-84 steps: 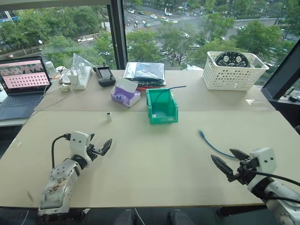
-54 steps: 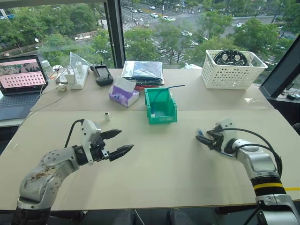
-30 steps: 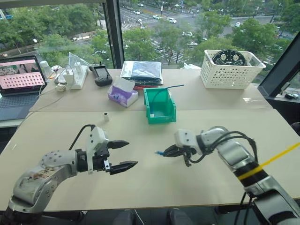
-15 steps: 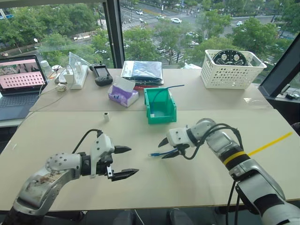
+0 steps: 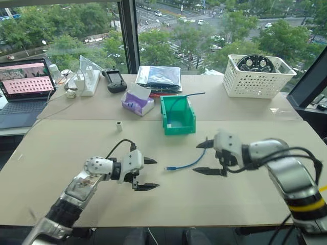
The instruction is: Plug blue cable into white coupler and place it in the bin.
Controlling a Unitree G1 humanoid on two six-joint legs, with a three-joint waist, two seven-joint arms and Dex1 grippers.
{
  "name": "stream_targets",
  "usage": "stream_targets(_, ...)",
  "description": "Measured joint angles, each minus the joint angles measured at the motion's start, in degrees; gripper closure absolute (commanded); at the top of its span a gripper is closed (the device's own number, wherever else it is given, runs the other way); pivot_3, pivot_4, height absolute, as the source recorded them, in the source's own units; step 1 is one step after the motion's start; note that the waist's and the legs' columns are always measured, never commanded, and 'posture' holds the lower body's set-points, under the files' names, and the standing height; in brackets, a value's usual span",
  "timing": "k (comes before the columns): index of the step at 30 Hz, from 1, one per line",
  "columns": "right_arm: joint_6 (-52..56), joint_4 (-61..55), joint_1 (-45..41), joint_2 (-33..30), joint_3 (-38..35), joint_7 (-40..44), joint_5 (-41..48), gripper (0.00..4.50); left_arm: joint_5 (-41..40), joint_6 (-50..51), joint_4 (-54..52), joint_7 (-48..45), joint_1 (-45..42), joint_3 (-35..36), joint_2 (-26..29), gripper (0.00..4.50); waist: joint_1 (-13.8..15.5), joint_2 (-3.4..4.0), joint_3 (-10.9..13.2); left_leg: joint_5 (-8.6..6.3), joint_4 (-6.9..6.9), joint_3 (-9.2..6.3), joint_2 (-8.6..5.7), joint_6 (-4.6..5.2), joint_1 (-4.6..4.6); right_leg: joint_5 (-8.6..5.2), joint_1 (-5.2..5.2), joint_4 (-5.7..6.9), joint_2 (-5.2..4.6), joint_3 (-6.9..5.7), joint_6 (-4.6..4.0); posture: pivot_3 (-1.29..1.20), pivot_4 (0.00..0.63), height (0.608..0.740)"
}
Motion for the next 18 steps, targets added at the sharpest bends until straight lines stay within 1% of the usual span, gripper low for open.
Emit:
stream_targets(2, 3.87, -3.96, 6.05, -0.02, -3.87, -2.11, 1.87, 0.04, 1.20, -3.37, 6.30, -1.85, -3.69, -0.52, -1.96, 0.00, -0.20, 0.00, 0.00, 0.00, 0.05, -0.03, -0.01, 0.01, -0.04, 0.03, -0.02, -0.02, -0.05, 0.08, 0.05, 0.00, 0.150, 0.740)
stream_targets(5, 6.80, -7.96, 11.09, -0.77, -8.02, -4.98, 2.82, 0.04, 3.00, -7.48, 12.28, -3.79, -7.45, -1.35, -4.99, 0.00, -0.92, -0.01, 0.00, -0.01, 0.16, -0.01, 0.00, 0.02, -0.03, 0.07, 0.01, -0.02, -0.04, 0.12, 0.13, 0.00, 0.150, 0.740)
stream_targets(7, 8.07, -9.27, 12.97, -1.52, -9.47, -7.39, 2.57, 0.00, 4.44, -9.65, 14.78, -5.11, -8.82, -2.49, -6.57, 0.54, -1.29, -0.02, 0.00, -0.01, 0.16, -0.01, 0.03, 0.02, 0.02, 0.06, 0.03, -0.01, 0.01, 0.13, 0.16, 0.00, 0.150, 0.740)
stream_targets(8, 9.22, -9.92, 13.03, -1.23, -10.26, -8.91, 2.85, 0.00, 4.76, -10.18, 15.72, -5.81, -9.03, -2.82, -7.36, 0.66, -1.42, -0.02, 0.00, -0.01, 0.16, -0.01, 0.04, 0.02, 0.04, 0.02, 0.02, 0.02, 0.02, 0.14, 0.23, 0.00, 0.150, 0.740)
stream_targets(10, 10.93, -11.27, 12.67, -0.47, -10.90, -11.02, 3.62, 0.00, 4.92, -10.78, 17.20, -6.72, -9.24, -3.06, -8.48, 1.44, -1.50, -0.02, 0.00, 0.00, 0.16, -0.06, 0.07, 0.02, 0.06, -0.06, 0.02, 0.04, 0.11, 0.14, 0.33, 0.00, 0.150, 0.740)
stream_targets(13, 13.65, -13.63, 12.08, -0.30, -11.10, -13.60, 5.24, 0.00, 6.00, -11.86, 20.08, -7.92, -10.88, -3.18, -8.84, 2.41, -1.37, -0.02, 0.00, 0.00, 0.16, -0.12, 0.06, 0.03, 0.05, -0.06, 0.04, 0.04, 0.15, 0.14, 0.33, 0.00, 0.150, 0.740)
stream_targets(14, 14.56, -14.50, 12.02, -0.29, -11.25, -14.47, 5.82, 0.00, 6.58, -12.46, 21.00, -8.12, -11.60, -3.17, -8.81, 2.66, -1.26, -0.02, 0.00, 0.00, 0.16, -0.11, 0.05, 0.03, 0.04, -0.06, 0.05, 0.03, 0.12, 0.15, 0.33, 0.00, 0.150, 0.740)
stream_targets(16, 16.23, -15.67, 12.02, -0.29, -11.65, -15.61, 6.98, 0.00, 7.10, -13.32, 22.09, -8.52, -12.31, -3.17, -8.84, 3.44, -1.15, -0.02, 0.00, 0.00, 0.16, -0.11, 0.04, 0.03, 0.04, -0.05, 0.07, 0.02, 0.08, 0.16, 0.33, 0.00, 0.150, 0.740)
stream_targets(18, 17.99, -16.91, 11.86, -0.29, -12.19, -16.96, 8.19, 0.00, 7.38, -13.71, 22.98, -8.83, -12.64, -3.07, -8.92, 3.97, -1.08, -0.02, 0.00, 0.00, 0.16, -0.10, 0.02, 0.03, 0.03, -0.04, 0.08, 0.01, 0.04, 0.17, 0.33, 0.00, 0.150, 0.740)
